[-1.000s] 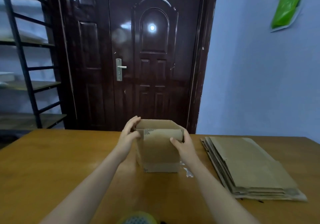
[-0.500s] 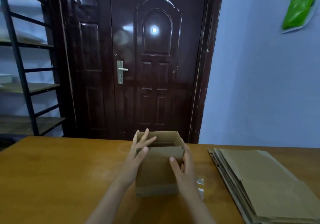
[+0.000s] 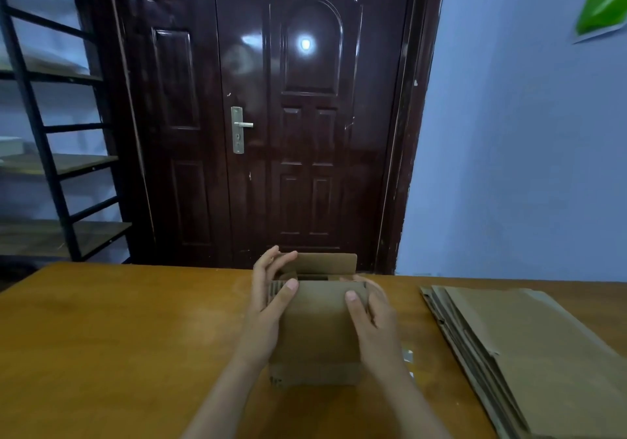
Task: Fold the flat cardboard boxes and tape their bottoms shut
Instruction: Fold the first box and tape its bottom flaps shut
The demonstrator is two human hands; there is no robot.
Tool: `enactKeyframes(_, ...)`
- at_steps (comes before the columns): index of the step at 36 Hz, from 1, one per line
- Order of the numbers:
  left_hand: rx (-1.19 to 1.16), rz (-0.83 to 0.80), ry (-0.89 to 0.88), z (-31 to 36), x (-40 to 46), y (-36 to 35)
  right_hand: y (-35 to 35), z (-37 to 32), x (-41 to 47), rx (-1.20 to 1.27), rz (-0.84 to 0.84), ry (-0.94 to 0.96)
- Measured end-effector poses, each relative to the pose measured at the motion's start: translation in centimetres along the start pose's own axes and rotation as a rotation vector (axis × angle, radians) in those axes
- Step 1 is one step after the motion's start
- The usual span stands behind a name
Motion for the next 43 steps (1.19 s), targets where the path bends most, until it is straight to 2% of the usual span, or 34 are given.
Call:
enactKeyframes(5, 0.085, 0.099, -0.01, -0.6, 0.2, 0.5, 0.0, -0.1, 0.2, 0.102, -0.034, -0.086)
enactKeyframes(10, 0.183, 0.045, -0.012, -0.8, 0.3, 0.5, 0.1, -0.6, 0.5, 0.097, -0.057, -0.054)
enactKeyframes(17, 0.211, 0.059, -0.002, -0.6, 0.3, 0.3, -0.3, -0.5, 0.7, -0.041, -0.049, 0.118)
enactKeyframes(25, 0.275, 0.066, 0.043, -0.7, 0.7, 0.3, 0.3, -0.7, 0.8, -0.313, 0.027, 0.198)
enactKeyframes(31, 0.615, 0.014, -0.176, 0.4, 0.6, 1.0, 0.2, -2.0, 0.6, -0.538, -0.071, 0.289)
enactKeyframes(35, 0.824, -0.057, -0.279, 0.9, -0.4, 0.9, 0.4, -2.1, 0.0, -0.687, -0.142, 0.258)
enactKeyframes(43, 1.243, -0.083, -0.337, 1.3, -1.2, 0.0, 0.7, -2.8, -0.3, -0.774, -0.227, 0.205)
Point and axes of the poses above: each hand's wrist, its own x-axis towards the middle knuckle, its own y-axis out of the back of the hand, z = x × y, the point moved 5 cm from there along x, towards the middle knuckle, and after that the axes turned 11 degrees about z, right-handed, at the moved point
